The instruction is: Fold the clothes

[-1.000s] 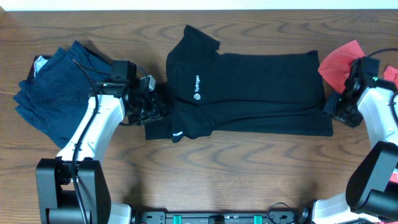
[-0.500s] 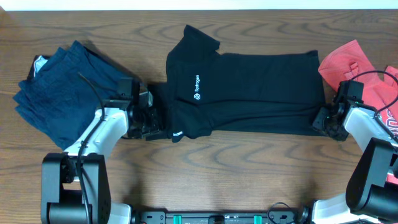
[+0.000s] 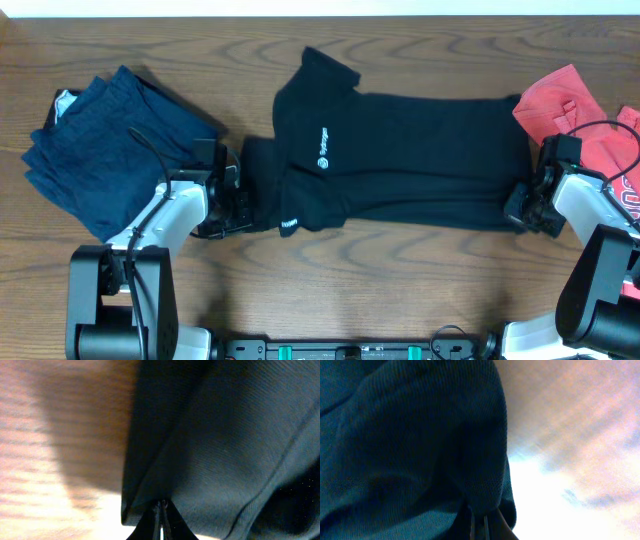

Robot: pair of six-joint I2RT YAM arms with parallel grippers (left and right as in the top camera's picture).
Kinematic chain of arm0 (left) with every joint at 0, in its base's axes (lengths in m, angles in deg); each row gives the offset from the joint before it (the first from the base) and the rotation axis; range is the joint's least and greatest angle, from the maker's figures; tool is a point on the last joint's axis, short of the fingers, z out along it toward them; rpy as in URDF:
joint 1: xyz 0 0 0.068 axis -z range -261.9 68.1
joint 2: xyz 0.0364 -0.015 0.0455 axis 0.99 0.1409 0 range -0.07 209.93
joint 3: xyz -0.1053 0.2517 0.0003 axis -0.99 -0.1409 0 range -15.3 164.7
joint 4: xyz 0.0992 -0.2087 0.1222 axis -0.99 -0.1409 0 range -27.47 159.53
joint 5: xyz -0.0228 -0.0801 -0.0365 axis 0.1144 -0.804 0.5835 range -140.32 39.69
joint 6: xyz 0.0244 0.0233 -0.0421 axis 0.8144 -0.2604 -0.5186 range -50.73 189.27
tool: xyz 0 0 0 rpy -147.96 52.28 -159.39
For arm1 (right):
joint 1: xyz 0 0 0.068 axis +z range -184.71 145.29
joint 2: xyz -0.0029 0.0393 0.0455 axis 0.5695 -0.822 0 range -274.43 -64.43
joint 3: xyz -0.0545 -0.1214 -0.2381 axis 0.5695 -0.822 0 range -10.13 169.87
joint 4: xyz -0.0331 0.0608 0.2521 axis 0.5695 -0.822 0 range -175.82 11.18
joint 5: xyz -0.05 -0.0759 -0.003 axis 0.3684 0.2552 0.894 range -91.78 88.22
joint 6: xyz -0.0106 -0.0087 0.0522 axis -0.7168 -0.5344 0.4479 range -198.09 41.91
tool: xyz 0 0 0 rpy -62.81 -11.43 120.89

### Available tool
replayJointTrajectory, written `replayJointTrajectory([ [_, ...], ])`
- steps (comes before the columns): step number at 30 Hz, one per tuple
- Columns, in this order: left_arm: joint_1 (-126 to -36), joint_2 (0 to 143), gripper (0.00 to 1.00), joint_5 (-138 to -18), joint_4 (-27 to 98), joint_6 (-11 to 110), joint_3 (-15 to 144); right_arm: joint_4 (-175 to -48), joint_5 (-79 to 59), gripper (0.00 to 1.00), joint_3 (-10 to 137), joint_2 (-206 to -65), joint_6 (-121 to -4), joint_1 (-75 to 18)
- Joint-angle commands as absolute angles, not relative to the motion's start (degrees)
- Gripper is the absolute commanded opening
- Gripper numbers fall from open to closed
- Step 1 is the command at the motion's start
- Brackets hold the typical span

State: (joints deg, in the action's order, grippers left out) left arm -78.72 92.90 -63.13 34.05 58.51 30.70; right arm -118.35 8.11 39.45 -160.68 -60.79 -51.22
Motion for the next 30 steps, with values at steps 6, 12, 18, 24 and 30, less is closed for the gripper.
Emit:
replayJointTrajectory([
  [6,-82.59,94.1,0.06,-55.64,30.94,57.59,29.06,-121.71,15.54,0.07,37.46,-161.95,-58.8,-52.16],
  [12,-82.76,90.16,0.06,-60.18,27.95,58.9,30.55,-122.61,12.28,0.26,38.75,-161.81,-58.82,-52.16],
  [18,-81.85,77.29,0.29,-68.2,26.96,59.1,31.7,-129.69,10.36,0.38,45.33,-160.44,-58.39,-52.16],
  [24,-75.97,69.44,0.43,-69.14,26.72,59.1,31.68,-133.65,7.34,0.65,51.32,-158.3,-58.41,-52.14],
  [30,-68.38,73.57,0.44,-69.17,30.64,56.58,31.09,-134.15,4.7,0.84,51.69,-157.53,-59.44,-51.99],
])
